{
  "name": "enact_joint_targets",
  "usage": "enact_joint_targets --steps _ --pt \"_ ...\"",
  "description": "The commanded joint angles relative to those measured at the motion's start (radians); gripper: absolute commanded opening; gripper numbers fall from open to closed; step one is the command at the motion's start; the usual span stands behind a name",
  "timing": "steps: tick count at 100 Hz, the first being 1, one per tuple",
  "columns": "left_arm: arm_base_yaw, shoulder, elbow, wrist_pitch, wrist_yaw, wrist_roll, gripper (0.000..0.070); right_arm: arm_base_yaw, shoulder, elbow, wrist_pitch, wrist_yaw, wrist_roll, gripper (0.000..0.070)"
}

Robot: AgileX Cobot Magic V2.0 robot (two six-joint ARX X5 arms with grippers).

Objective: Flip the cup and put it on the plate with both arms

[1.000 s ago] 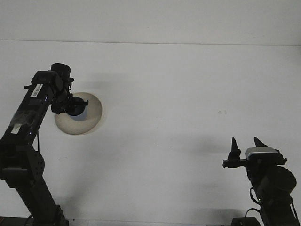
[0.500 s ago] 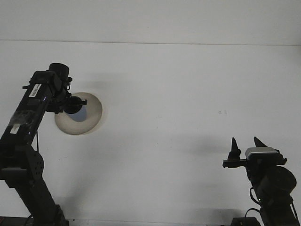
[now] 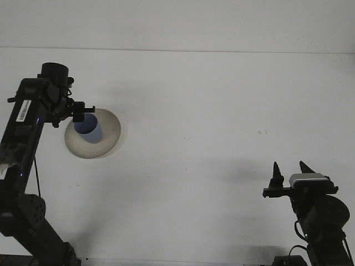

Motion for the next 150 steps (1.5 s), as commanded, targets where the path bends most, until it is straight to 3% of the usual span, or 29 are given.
enact_joint_targets --steps 1,13,32,86,113,150 --pt "0.001 -0.031 0.030 -0.009 0.018 -0.014 0.0271 0.001 0.002 0.009 0.008 0.003 -0.008 0.0485" --pt "-0.001 -0.098 0.023 -0.015 0.076 -0.018 0.0272 0.001 0.002 0.009 0.008 0.003 -0.008 0.0485" --pt "-0.024 -0.238 -0.076 0.025 0.079 -0.019 0.0271 0.001 0.002 0.009 0.007 0.003 -0.008 0.0485" --pt "-0.085 -0.927 -0.778 0.494 0.079 -0.064 0.0271 0.001 0.002 0.009 0.007 0.003 -0.008 0.0485" --pt "-0.085 -1.253 -1.125 0.721 0.080 -0.036 0.0271 0.002 0.002 0.009 0.009 -0.004 -0.004 0.0485" --pt "-0.084 -1.398 -1.273 0.842 0.087 -0.032 0.0270 0.002 0.002 0.009 0.008 -0.004 -0.004 0.0485"
